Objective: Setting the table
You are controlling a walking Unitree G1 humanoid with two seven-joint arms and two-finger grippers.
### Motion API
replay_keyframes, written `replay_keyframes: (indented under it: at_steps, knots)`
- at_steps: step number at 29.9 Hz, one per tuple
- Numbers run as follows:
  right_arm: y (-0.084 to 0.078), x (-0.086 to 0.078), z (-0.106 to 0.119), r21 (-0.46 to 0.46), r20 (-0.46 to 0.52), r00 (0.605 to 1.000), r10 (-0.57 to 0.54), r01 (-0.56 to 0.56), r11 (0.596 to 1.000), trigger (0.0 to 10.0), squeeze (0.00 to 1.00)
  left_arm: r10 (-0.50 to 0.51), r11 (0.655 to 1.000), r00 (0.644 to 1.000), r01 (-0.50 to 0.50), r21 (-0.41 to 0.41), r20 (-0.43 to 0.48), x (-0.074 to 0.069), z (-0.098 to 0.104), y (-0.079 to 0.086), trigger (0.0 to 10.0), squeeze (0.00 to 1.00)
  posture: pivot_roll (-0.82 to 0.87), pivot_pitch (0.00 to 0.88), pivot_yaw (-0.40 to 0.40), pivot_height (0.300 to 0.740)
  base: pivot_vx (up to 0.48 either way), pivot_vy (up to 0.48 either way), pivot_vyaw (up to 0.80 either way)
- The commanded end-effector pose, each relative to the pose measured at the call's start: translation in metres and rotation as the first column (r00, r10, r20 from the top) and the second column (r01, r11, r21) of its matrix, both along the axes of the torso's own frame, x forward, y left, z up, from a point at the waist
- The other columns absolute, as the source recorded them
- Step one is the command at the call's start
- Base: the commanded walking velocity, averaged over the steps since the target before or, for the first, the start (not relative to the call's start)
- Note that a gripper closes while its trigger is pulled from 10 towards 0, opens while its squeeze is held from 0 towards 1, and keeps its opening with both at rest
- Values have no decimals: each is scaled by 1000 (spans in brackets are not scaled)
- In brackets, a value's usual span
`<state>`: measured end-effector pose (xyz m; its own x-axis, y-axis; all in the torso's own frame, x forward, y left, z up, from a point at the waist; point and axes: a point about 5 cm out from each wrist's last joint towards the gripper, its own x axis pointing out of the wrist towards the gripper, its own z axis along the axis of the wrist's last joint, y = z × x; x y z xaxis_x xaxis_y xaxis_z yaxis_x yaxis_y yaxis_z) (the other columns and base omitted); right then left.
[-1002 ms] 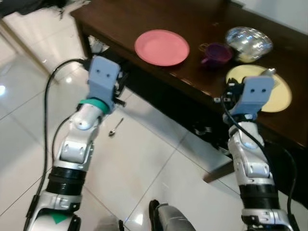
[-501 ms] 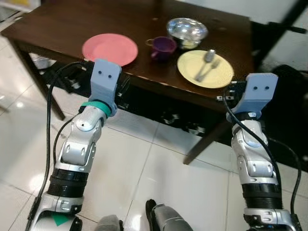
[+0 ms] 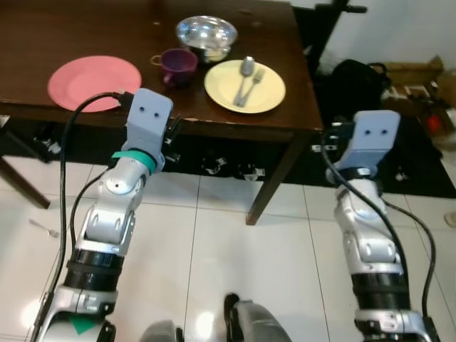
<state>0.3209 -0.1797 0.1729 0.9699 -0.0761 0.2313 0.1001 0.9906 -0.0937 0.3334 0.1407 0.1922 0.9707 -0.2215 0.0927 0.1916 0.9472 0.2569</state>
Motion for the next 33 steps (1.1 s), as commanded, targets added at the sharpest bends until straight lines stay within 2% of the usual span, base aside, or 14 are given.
replay_keyframes:
  at_steps: [1, 7, 16, 22, 26, 31, 33]
  knots:
    - [0, 0, 0, 0, -1, 1000, 3, -3, 1000, 10000, 0, -2, 1000, 1000, 2, 6, -10, 0, -5, -3, 10000, 0, 109, 73, -2, 740, 480, 0, 0]
    - [3, 0, -1, 6, -3, 1000, 11, -11, 1000, 10000, 0, -19, 1000, 1000, 19, 11, 0, 0, -4, -7, 10000, 0, 109, 78, -1, 740, 480, 0, 0]
    - [-3, -1, -3, 19, -10, 1000, -14, 14, 1000, 10000, 0, -47, 999, 999, 46, 20, 15, -2, -3, -12, 10000, 0, 109, 80, 1, 740, 480, 0, 0]
    - [-7, -1, -4, 26, -20, 999, -34, 35, 999, 10000, 0, -133, 991, 990, 131, 36, 40, -6, 0, -20, 10000, 0, 104, 80, 2, 740, 480, 0, -736]
    - [-8, -2, -3, 24, -13, 999, -40, 40, 999, 10000, 0, -134, 991, 990, 133, 27, 39, -7, 1, -21, 10000, 0, 103, 80, 3, 740, 61, 0, -569]
    - [-7, -1, -2, 11, -15, 999, -29, 29, 1000, 10000, 0, -134, 991, 990, 132, 28, 55, -8, 3, -22, 10000, 0, 103, 79, 2, 740, 0, 0, 0]
    - [0, 0, -3, 25, -65, 997, 46, -45, 999, 10000, 0, -141, 990, 988, 138, 41, 69, -10, 4, -24, 10000, 0, 104, 80, 1, 740, 0, 0, 0]
